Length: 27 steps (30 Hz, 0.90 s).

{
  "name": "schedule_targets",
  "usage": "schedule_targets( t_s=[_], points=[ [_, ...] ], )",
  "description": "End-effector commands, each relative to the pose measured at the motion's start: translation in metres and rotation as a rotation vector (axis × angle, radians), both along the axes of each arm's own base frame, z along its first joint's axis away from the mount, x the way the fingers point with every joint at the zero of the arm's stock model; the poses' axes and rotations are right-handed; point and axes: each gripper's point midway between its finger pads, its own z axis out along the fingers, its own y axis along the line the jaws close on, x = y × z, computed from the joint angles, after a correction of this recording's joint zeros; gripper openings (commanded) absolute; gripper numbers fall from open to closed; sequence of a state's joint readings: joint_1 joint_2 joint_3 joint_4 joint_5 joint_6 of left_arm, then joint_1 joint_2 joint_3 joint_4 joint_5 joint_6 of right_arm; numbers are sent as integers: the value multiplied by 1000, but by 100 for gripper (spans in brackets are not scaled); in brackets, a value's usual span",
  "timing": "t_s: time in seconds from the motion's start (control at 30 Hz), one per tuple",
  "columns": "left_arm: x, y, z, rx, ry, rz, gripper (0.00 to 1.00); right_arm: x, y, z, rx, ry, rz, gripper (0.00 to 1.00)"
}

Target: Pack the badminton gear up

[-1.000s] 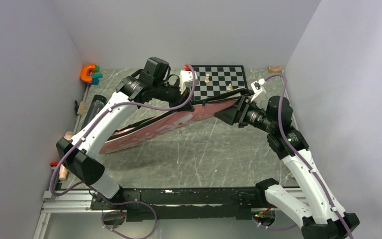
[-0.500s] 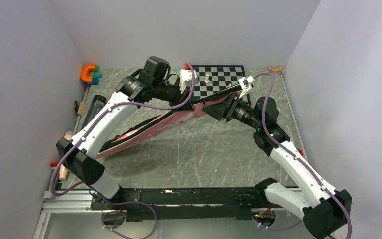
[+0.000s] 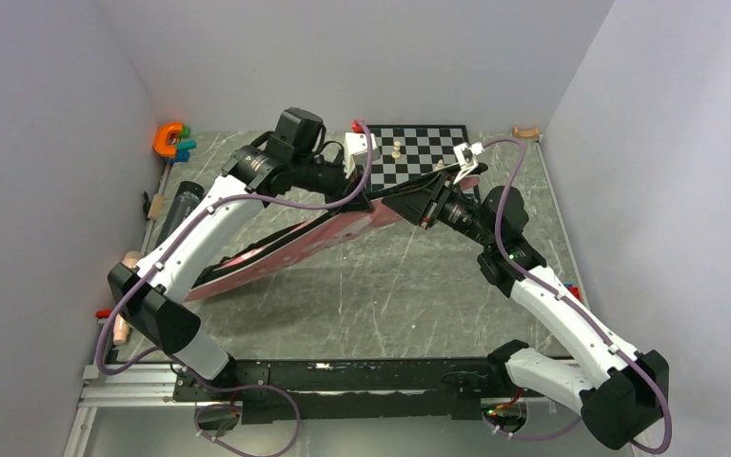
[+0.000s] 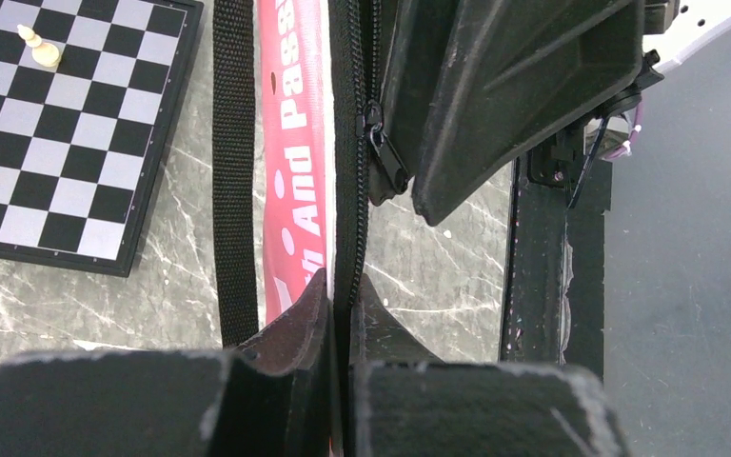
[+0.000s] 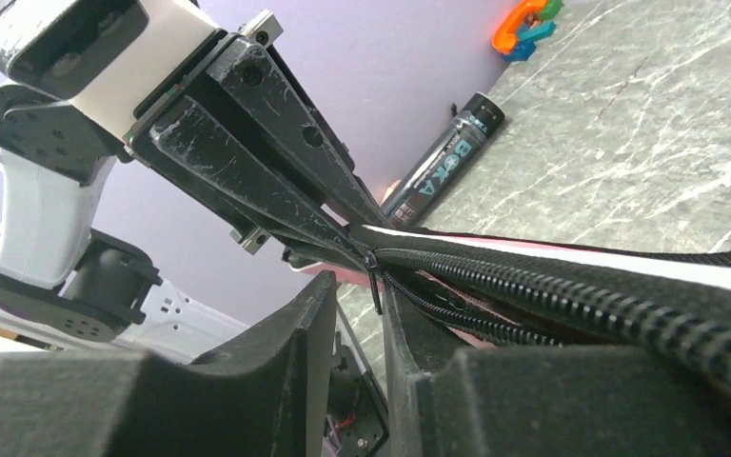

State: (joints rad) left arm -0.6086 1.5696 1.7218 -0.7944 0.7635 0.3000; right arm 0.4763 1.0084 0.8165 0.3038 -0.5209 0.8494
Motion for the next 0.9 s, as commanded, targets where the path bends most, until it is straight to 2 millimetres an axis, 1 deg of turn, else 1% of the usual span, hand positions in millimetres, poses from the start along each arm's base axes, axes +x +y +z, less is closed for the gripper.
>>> schedule_targets(
  t_s=[0.0,0.03,0.17,0.2,0.33,0.47,0.57,0.73,0.87],
  points=[
    [-17,-11,22,-85,-33,-91,9,6,-2,17,58,-52,-40,25],
    [-18,-11,22,-84,-35,-92,9,7,-2,16,58,-48,-43,22],
    [-18,-10,23,-82,-42,-89,8,12,-3,10,46,-18,-70,2],
    [-18,-9,23,-83,-45,-88,8,13,-5,8,42,-11,-81,0],
    [-18,-8,23,-78,-51,-83,8,15,-10,4,31,2,-116,0],
    [-16,-6,22,-67,-71,-72,8,15,-18,6,-2,6,-161,0],
    [-15,-3,23,-58,-88,-65,8,12,-31,12,-44,-7,-215,0],
    [-15,-2,23,-51,-101,-64,8,8,-54,17,-87,-9,-281,0],
    [-16,-1,24,-50,-103,-68,8,10,-75,18,-105,1,-330,0]
  ],
)
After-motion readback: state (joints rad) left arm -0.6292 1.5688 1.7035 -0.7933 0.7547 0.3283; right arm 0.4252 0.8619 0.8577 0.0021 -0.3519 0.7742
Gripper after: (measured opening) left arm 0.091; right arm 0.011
